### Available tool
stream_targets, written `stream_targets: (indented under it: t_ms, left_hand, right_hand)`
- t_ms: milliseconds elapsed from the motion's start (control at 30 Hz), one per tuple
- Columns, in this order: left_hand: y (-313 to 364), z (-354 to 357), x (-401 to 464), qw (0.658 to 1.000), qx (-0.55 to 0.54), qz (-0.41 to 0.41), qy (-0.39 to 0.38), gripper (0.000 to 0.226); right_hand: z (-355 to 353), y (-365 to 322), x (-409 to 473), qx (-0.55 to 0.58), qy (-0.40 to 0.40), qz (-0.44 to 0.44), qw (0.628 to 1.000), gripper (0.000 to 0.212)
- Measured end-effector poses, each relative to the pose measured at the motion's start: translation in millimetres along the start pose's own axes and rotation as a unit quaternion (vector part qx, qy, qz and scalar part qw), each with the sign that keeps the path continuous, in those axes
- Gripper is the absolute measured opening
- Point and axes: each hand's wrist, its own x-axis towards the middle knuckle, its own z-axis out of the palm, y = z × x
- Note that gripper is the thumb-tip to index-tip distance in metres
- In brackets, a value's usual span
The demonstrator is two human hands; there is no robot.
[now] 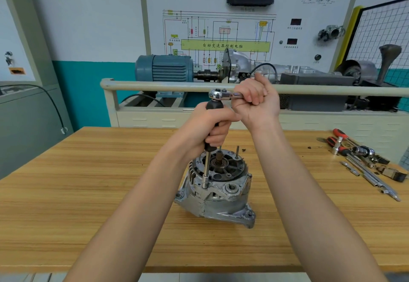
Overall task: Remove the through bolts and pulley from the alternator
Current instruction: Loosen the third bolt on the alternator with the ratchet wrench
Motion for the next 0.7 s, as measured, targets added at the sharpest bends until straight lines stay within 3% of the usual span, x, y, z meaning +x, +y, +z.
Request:
stream_targets:
  t_ms: [167, 300, 400, 567, 633, 700]
  left_hand:
    - [-4, -2, 2, 1.000, -0.025, 0.007, 0.017, 0.050]
    - [-7, 0, -2, 0.997, -0.020, 0.034, 0.073, 0.049]
    - [-9, 7, -1, 0.987, 0.001, 0.046, 0.152, 0.050]
    - [-12, 18, 2, 0.961, 0.050, 0.073, 0.264, 0.039]
    - [-11, 18, 0, 0.961, 0.051, 0.080, 0.261, 0.040]
    - [-9, 16, -4, 0.970, 0.032, 0.076, 0.228, 0.043]
  right_hand:
    - [1, 2, -2, -0.034, 0.005, -0.040, 0.999, 0.048]
    - [11, 14, -22, -0.100, -0.037, -0.135, 0.985, 0.048]
    - [16, 26, -42, -0.205, -0.076, -0.220, 0.951, 0.054]
    - [15, 53, -61, -0.355, -0.177, -0.361, 0.844, 0.048]
    - [15, 56, -62, -0.364, -0.188, -0.373, 0.833, 0.046]
    - [16, 50, -61, -0.353, -0.190, -0.345, 0.849, 0.048]
